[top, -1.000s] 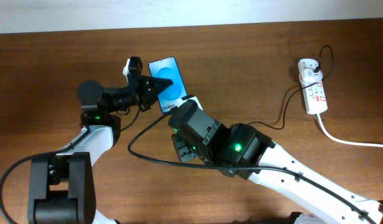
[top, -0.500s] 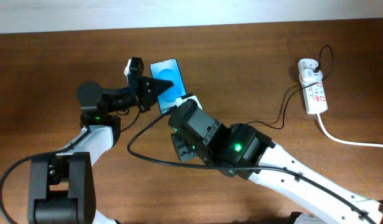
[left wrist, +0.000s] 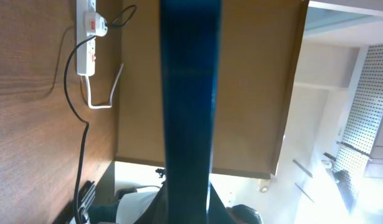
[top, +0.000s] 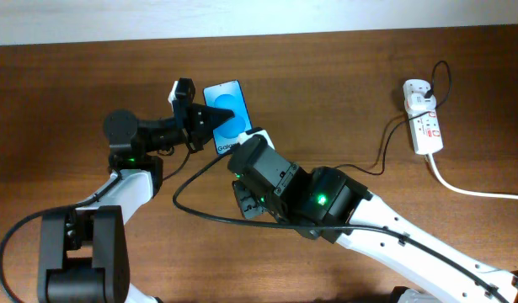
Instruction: Plug charger to phone and switch on socket
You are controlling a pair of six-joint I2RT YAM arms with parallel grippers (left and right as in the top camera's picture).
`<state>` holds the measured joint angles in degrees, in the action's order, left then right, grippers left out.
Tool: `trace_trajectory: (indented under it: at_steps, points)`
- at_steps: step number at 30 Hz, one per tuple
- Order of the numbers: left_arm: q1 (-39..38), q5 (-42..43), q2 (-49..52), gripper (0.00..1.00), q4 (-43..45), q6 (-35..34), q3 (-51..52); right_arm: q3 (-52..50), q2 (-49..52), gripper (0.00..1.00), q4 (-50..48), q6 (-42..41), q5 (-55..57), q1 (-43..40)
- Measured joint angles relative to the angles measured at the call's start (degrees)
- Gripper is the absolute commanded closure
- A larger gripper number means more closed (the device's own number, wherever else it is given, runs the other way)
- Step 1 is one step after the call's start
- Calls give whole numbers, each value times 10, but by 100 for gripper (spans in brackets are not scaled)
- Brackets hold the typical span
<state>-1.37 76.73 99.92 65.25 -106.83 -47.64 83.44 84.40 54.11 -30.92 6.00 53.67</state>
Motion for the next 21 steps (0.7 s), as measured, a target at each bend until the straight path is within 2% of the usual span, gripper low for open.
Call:
trace_trajectory:
  at_steps: [21]
  points:
    - [0, 9, 0, 100, 2, -12, 0, 0, 0, 96, 4, -31, 0, 0]
